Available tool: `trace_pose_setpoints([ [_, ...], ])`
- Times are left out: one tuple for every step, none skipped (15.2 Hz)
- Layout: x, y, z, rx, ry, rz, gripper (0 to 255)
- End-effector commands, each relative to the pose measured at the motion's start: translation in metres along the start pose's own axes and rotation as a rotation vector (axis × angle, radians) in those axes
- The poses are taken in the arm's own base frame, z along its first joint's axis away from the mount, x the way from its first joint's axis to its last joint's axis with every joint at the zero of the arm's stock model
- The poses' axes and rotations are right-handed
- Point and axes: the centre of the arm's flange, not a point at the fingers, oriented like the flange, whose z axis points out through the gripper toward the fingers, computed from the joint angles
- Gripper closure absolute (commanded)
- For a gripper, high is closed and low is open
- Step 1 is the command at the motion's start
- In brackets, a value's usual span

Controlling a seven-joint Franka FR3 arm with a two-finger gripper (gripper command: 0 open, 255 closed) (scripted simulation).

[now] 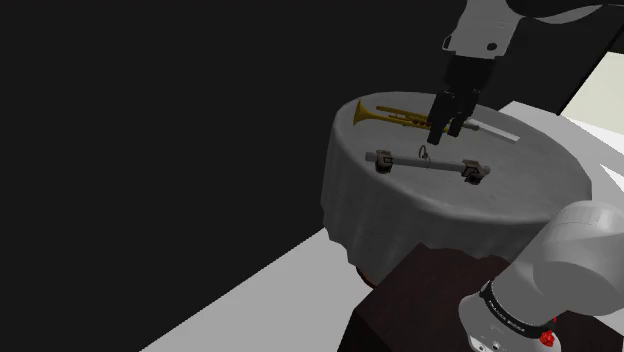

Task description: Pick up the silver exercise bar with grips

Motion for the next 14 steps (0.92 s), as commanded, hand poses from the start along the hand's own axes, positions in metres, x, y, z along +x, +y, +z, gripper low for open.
trace_pose_setpoints([
  [0.000,0.000,0.000,0.000,0.000,0.000,0],
  [-0.001,0.011,0.007,-0.002,0.012,-0.017,0],
  [-0.001,0.022,0.013,-0.004,0.023,-0.033,0],
  [-0.001,0.033,0.020,-0.005,0.035,-0.050,0],
  [-0.001,0.044,0.027,-0.007,0.046,-0.067,0],
  [0.000,0.055,0.033,-0.009,0.058,-0.084,0],
  [0.001,0.067,0.040,-0.011,0.070,-0.100,0],
  [0.002,0.078,0.046,-0.012,0.081,-0.117,0],
  [0.003,0.089,0.053,-0.014,0.093,-0.134,0],
  [0.004,0.100,0.059,-0.016,0.104,-0.151,0],
  [0.006,0.111,0.066,-0.018,0.116,-0.167,0],
  [0.008,0.122,0.072,-0.019,0.128,-0.184,0],
  [0.011,0.133,0.079,-0.021,0.139,-0.201,0],
  [0.013,0.144,0.085,-0.023,0.151,-0.218,0],
])
